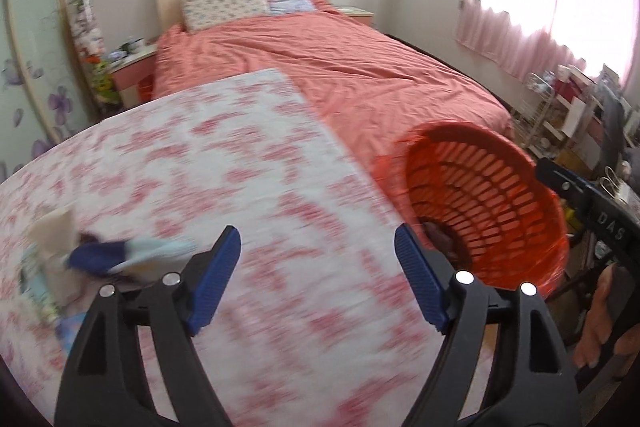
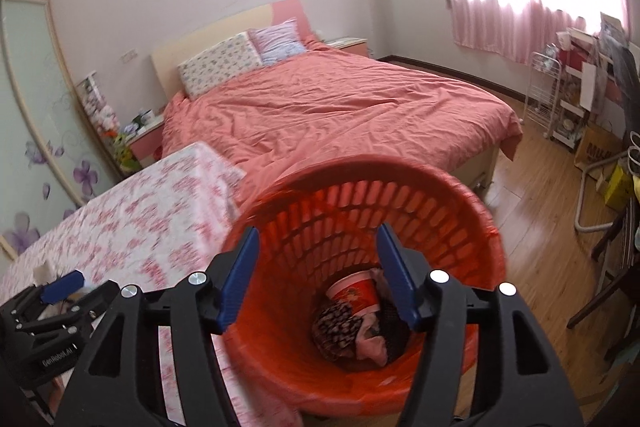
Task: Collect trash
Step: 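Open both tools to drop the scrunchie and cloth into the basket, then grasp the light-blue lotion tube with the left tool while the right tool grasps the blue tissue pack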
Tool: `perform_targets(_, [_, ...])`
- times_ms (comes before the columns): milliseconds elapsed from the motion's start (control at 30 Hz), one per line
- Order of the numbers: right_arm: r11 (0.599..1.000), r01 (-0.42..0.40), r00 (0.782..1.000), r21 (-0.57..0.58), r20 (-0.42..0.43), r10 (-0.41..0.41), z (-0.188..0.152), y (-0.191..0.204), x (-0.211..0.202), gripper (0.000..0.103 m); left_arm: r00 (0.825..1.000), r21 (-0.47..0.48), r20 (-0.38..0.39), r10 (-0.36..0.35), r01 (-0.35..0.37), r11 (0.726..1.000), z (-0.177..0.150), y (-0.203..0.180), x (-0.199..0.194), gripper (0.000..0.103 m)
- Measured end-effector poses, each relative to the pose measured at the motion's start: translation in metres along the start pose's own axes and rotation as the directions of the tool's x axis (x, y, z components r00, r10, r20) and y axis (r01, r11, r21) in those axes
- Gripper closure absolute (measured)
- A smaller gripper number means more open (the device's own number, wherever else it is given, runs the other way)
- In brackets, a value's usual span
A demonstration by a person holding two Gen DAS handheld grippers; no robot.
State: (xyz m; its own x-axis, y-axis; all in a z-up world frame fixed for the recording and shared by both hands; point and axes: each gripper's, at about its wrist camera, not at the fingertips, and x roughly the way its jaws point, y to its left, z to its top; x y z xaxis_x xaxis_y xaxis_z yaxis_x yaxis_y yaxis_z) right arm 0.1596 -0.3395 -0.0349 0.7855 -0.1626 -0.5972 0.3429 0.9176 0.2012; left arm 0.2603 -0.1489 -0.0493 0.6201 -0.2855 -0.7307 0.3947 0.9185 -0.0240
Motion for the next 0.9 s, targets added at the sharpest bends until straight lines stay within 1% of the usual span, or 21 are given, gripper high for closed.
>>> perform_targets(167, [0.995, -0.057, 0.998, -0.086, -0.022, 0.055, -0.015, 0.047, -0.008, 0.042, 0.995, -0.062, 0.016, 0.097, -0.096, 0.993, -0.022, 0.059, -0.028, 0.025])
perform_targets(300, [0.976, -0.143, 0.988, -0.165, -0.076, 0.132, -0.035, 0.098, -0.009, 0.04, 0.98, -0.135, 0.012, 0.197, -0.193, 0.972, -0.044, 0.12, -0.05, 0.025])
perform_targets(367, [0.962, -0.184, 0.98, -0.201, -0.108, 0.165, -0.047, 0.125, -0.008, 0.04, 0.969, -0.185, -0.003, 0.249, -0.245, 0.952, -0.056, 0.155, -0.06, 0.025])
perform_targets(467, [0.938, -0.254, 0.962, -0.234, -0.164, 0.22, -0.065, 0.164, -0.006, 0.04, 0.95, -0.251, -0.031, 0.31, -0.307, 0.918, -0.073, 0.199, -0.072, 0.025])
perform_targets(567, [0.912, -0.317, 0.94, -0.262, -0.212, 0.266, -0.082, 0.203, -0.005, 0.04, 0.935, -0.288, -0.047, 0.351, -0.349, 0.892, -0.086, 0.23, -0.082, 0.025])
perform_targets(633, [0.891, -0.354, 0.926, -0.284, -0.24, 0.291, -0.096, 0.229, -0.005, 0.032, 0.924, -0.306, -0.053, 0.379, -0.376, 0.875, -0.095, 0.248, -0.09, 0.025])
perform_targets(733, [0.868, -0.391, 0.908, -0.306, -0.281, 0.311, -0.109, 0.26, -0.001, 0.027, 0.915, -0.335, -0.064, 0.399, -0.396, 0.855, -0.106, 0.27, -0.099, 0.025])
perform_targets(767, [0.864, -0.393, 0.906, -0.314, -0.292, 0.306, -0.113, 0.267, 0.0, 0.025, 0.914, -0.344, -0.068, 0.399, -0.397, 0.851, -0.109, 0.276, -0.101, 0.025])
perform_targets(800, [0.86, -0.393, 0.904, -0.325, -0.305, 0.298, -0.116, 0.276, 0.002, 0.017, 0.914, -0.352, -0.07, 0.399, -0.397, 0.848, -0.112, 0.28, -0.103, 0.025])
perform_targets(833, [0.858, -0.393, 0.904, -0.332, -0.313, 0.292, -0.121, 0.282, 0.003, 0.013, 0.915, -0.362, -0.073, 0.396, -0.394, 0.845, -0.116, 0.286, -0.105, 0.025])
perform_targets(900, [0.852, -0.387, 0.903, -0.353, -0.331, 0.273, -0.126, 0.295, 0.007, 0.013, 0.917, -0.373, -0.076, 0.392, -0.39, 0.842, -0.119, 0.29, -0.107, 0.025])
